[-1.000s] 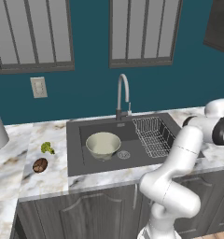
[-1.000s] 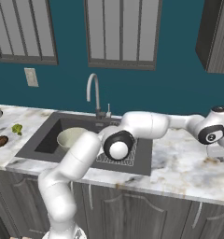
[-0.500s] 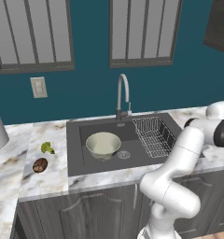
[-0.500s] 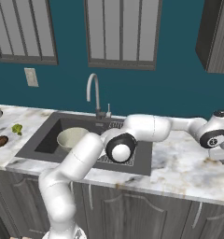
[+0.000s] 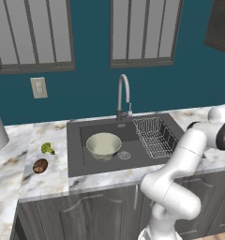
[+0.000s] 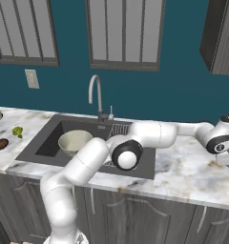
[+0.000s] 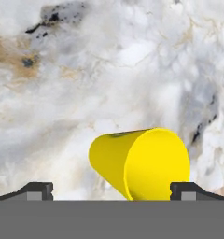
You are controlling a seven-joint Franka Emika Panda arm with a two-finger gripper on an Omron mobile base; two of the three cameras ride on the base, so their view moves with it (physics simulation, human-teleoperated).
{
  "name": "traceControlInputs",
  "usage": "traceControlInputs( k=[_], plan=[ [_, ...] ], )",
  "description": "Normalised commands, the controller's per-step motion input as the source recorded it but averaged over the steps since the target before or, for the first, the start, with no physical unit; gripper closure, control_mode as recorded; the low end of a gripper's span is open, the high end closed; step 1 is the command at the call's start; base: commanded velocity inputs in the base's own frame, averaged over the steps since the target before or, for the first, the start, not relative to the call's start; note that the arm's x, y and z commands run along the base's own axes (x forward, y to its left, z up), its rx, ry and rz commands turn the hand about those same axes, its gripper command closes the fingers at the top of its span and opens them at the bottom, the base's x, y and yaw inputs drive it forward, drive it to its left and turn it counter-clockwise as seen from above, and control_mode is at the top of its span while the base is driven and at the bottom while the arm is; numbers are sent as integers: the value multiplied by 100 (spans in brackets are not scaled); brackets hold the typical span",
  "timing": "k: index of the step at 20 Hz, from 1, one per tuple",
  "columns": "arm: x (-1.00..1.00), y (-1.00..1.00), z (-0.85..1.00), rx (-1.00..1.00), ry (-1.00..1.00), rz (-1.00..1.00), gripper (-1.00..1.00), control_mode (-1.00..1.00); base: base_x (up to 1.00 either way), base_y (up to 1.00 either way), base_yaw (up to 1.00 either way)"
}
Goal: Remove the broccoli and potato from the sink. Then move the bowl and cup from the counter to the sink for washing.
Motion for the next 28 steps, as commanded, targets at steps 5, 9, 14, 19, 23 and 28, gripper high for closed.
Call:
traceControlInputs(
  k=[5, 9, 14, 19, 23, 28],
  plan=[
    [3, -6, -6, 2, 0, 2, -100, -100, 0, 0, 0],
    [2, -4, -6, 2, 0, 2, -100, -100, 0, 0, 0],
    [2, 0, -9, 2, 0, 2, -100, -100, 0, 0, 0],
    [1, 0, -8, 1, 0, 2, -100, -100, 0, 0, 0],
    [2, -1, -8, 0, 0, 2, -100, -100, 0, 0, 0],
    [2, -4, -8, 0, 0, 3, -100, -100, 0, 0, 0]
  ],
)
